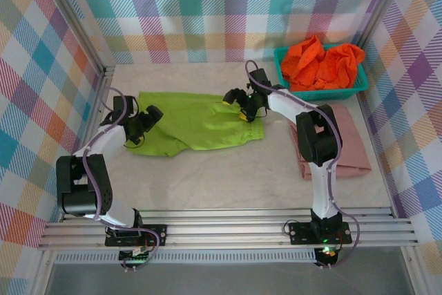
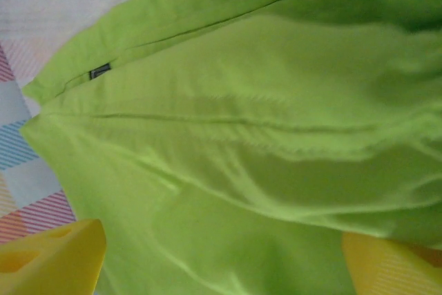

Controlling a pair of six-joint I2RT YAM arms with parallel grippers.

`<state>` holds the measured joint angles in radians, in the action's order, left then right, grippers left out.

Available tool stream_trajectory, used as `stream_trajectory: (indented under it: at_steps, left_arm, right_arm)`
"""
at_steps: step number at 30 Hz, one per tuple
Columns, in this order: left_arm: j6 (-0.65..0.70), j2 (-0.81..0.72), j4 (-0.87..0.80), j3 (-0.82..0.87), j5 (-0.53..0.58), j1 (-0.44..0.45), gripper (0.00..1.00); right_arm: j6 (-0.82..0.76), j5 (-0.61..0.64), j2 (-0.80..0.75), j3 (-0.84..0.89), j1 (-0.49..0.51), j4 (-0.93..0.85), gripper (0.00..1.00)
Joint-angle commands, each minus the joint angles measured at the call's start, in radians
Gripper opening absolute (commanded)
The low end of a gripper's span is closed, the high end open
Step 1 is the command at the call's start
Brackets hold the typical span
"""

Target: Fold and stack the shorts

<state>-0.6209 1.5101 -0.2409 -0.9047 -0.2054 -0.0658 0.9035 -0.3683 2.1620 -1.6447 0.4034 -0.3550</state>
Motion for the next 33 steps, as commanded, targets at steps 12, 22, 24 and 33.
stream_trajectory:
  at_steps: [12,22,24,33]
  left_arm:
    - [-0.013,-0.043,-0.005,0.153,0.199,-0.026,1.0]
    - [-0.075,-0.34,-0.164,0.04,-0.054,0.069,1.0]
    - [-0.103,-0.349,-0.163,0.06,-0.067,0.116,1.0]
    - [-0.21,-0.237,0.108,0.226,-0.109,0.214,1.0]
  right_arm:
    - [-0.046,-0.011,-0.024,0.054,-0.055,0.029,0.89]
    - [-0.057,-0.062,-0.371,0.292,-0.046,0.131,0.95]
    - [-0.05,-0.075,-0.401,0.338,-0.046,0.121,0.95]
    - [-0.071,-0.067,-0.384,0.461,-0.046,0.154,0.95]
